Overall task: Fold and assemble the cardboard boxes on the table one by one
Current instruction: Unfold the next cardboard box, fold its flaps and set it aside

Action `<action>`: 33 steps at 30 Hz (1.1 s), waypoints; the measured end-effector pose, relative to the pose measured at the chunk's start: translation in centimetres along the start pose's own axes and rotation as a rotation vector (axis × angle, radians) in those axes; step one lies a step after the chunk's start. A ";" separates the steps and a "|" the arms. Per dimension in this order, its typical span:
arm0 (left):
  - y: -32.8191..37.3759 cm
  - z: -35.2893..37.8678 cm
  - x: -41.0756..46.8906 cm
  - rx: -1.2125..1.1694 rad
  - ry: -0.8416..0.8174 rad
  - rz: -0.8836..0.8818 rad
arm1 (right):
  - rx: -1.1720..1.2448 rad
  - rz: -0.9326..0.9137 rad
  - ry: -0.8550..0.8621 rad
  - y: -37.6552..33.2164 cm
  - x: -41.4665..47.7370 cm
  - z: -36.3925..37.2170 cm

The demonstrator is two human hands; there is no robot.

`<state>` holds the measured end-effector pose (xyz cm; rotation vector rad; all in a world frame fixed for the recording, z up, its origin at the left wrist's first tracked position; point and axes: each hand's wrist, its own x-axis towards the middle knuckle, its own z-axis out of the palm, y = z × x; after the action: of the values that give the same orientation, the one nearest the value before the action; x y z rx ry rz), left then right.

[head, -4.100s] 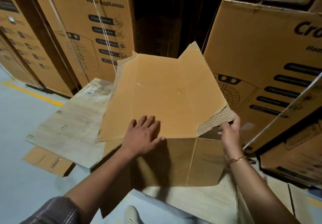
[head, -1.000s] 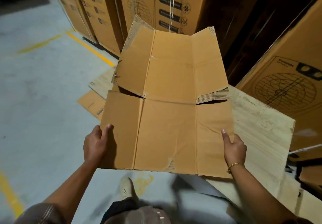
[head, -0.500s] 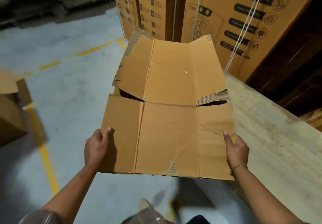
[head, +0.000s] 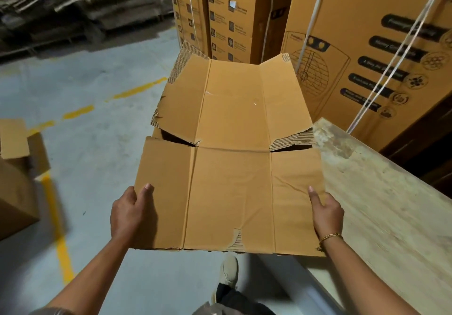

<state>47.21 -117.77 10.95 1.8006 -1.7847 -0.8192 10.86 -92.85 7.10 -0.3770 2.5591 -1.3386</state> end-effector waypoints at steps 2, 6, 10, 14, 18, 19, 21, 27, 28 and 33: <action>1.3 1.0 3.4 0.004 -0.005 0.004 | 0.000 -0.007 0.003 -1.5 2.4 2.3; 3.2 2.8 10.6 0.044 -0.020 -0.005 | -0.008 0.002 -0.006 -4.5 7.0 6.6; 4.4 4.1 16.1 0.089 -0.051 -0.010 | -0.046 0.050 -0.017 -6.1 10.4 9.8; 5.4 5.8 21.5 0.126 -0.100 0.012 | -0.052 0.097 -0.014 -6.9 12.9 13.2; 5.7 7.9 28.0 0.174 -0.169 0.060 | -0.089 0.174 0.009 -7.4 14.4 17.3; 5.7 8.4 29.8 0.189 -0.189 0.069 | -0.102 0.193 0.018 -7.4 14.6 18.4; 5.8 9.6 33.5 0.206 -0.232 0.092 | -0.117 0.235 0.043 -7.6 14.7 20.5; 4.3 12.3 44.3 0.273 -0.358 0.140 | -0.177 0.363 0.169 -9.8 13.6 28.4; 3.7 12.5 45.9 0.286 -0.372 0.137 | -0.189 0.364 0.184 -10.0 13.3 29.7; 1.1 13.2 51.0 0.368 -0.437 0.165 | -0.227 0.470 0.115 -10.3 11.4 34.7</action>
<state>35.85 -167.60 -1.92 1.7488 -2.4666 -0.9159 12.39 -128.92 -4.62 0.2627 2.6670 -0.9270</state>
